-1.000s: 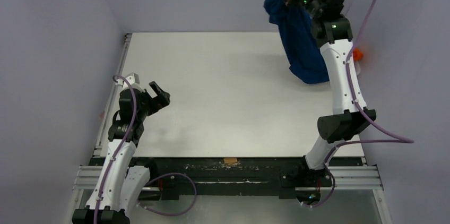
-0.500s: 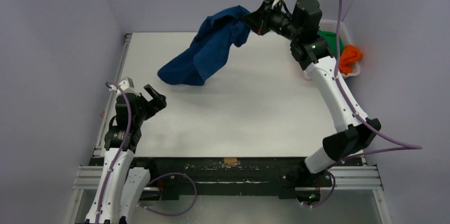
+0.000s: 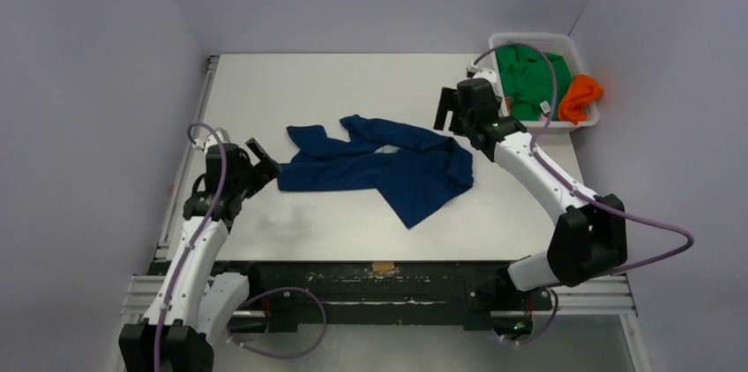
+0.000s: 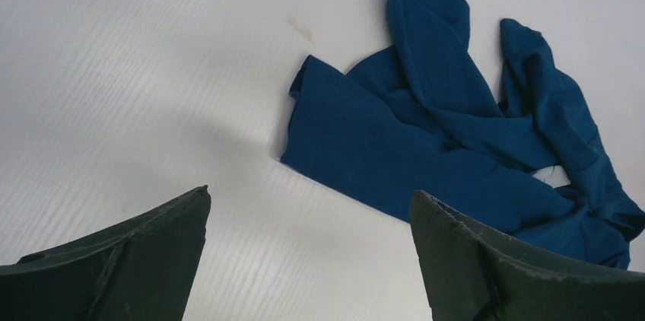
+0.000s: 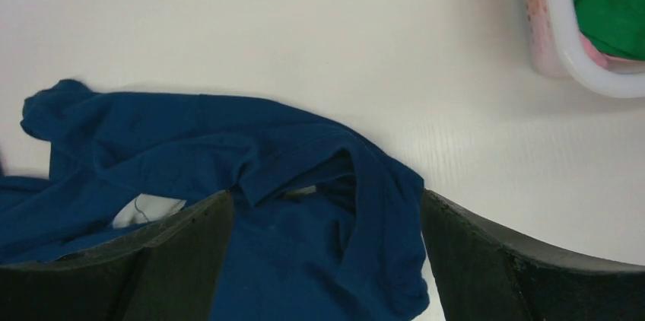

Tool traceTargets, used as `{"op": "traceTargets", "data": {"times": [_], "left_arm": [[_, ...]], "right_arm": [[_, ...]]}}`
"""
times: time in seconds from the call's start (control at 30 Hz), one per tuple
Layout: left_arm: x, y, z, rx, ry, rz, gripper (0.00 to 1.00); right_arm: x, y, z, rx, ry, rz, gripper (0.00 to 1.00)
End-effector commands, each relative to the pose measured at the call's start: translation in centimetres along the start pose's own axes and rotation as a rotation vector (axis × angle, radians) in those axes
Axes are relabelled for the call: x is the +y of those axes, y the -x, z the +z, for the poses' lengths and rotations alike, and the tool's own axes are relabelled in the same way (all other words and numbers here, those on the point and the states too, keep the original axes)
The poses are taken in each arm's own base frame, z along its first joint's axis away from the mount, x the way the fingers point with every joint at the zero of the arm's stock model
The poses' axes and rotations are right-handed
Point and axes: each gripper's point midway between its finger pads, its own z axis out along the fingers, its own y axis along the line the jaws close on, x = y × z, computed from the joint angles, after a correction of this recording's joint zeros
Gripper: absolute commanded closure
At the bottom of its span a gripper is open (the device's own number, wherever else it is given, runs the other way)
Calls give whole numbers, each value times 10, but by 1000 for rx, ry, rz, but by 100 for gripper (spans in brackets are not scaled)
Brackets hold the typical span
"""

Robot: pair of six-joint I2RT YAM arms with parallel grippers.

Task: Fold and stack the t-shirts
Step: Move the tshirt to the center of the board, then flatten out the tshirt

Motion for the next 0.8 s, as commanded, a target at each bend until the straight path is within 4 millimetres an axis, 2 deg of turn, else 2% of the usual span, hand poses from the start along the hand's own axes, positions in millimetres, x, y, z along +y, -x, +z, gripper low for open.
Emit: {"op": "traceTargets", "data": {"times": [0.0, 0.07, 0.13, 0.3, 0.37, 0.47, 0.57, 0.63, 0.77], "left_arm": [[-23, 3, 30, 34, -56, -23, 0], [-37, 13, 44, 61, -65, -15, 0], [-54, 13, 57, 138, -88, 3, 1], [-61, -4, 86, 246, -63, 34, 3], [-55, -13, 85, 285, -23, 70, 4], [-30, -26, 76, 279, 118, 117, 5], [-26, -42, 73, 278, 89, 106, 5], [-21, -43, 74, 267, 109, 101, 6], [-18, -51, 87, 302, 141, 88, 9]], "right_arm": [[36, 1, -19, -42, -47, -91, 9], [61, -19, -22, -3, -3, -132, 9], [73, -37, -23, 47, 10, -155, 10], [75, -67, -24, 130, -9, -140, 11], [74, -85, -27, 181, 12, -127, 12], [71, -119, -33, 259, 46, -109, 13], [94, -157, -45, 328, 212, -119, 14], [104, -177, -54, 378, 281, -160, 15], [95, -209, -61, 449, 257, -245, 16]]}}
